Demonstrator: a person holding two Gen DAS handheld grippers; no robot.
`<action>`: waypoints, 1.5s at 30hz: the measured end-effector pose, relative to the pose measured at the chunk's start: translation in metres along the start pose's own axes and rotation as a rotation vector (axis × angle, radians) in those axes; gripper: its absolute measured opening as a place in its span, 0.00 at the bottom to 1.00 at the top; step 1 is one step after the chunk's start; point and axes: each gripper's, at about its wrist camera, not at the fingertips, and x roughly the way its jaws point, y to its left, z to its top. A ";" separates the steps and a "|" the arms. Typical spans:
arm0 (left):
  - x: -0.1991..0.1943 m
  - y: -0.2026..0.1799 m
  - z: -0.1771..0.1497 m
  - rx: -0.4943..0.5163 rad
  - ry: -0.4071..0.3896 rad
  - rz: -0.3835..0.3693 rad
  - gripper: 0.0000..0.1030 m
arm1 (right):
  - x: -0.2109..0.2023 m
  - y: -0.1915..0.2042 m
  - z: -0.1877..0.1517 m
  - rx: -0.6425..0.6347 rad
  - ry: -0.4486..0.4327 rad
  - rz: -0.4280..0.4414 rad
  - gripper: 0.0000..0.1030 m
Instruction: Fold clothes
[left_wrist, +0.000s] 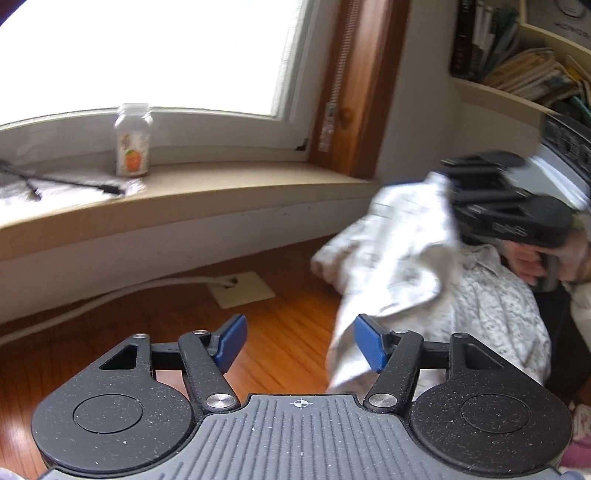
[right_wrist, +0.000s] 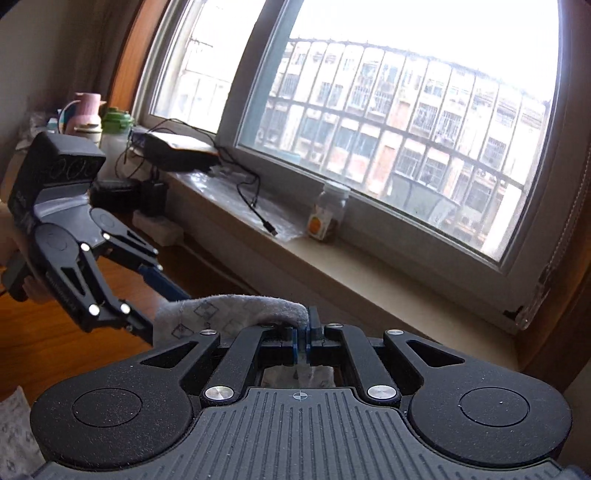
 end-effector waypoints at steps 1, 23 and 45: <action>0.003 0.003 -0.001 -0.010 0.004 0.015 0.63 | -0.009 -0.002 -0.008 0.004 0.015 -0.005 0.05; 0.092 -0.059 -0.016 0.118 0.184 -0.116 0.51 | -0.138 -0.002 -0.126 0.132 0.231 -0.093 0.06; 0.043 -0.054 -0.048 0.100 0.217 -0.145 0.43 | -0.136 -0.030 -0.094 0.207 0.219 -0.103 0.45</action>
